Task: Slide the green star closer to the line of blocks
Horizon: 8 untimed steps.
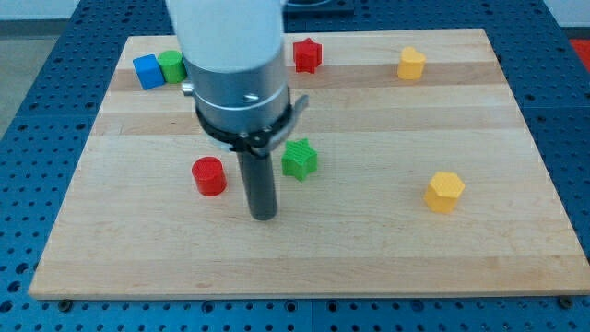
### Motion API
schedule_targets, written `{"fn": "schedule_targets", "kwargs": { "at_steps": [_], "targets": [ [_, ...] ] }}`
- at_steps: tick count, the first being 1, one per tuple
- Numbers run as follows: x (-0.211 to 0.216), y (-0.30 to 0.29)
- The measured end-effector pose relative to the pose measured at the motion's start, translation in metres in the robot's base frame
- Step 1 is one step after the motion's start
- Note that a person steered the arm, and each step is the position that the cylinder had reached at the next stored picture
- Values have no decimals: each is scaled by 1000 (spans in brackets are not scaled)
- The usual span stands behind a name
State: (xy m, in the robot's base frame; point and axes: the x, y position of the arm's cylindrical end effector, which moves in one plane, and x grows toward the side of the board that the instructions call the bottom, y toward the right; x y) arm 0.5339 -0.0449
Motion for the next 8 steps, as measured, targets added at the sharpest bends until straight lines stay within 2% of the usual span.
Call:
{"fn": "schedule_targets", "kwargs": {
  "at_steps": [1,2,3,5,6,7,8],
  "targets": [
    [0,52],
    [-24,91],
    [-28,90],
    [-31,44],
    [-124,19],
    [-181,4],
    [-182,3]
  ]
}}
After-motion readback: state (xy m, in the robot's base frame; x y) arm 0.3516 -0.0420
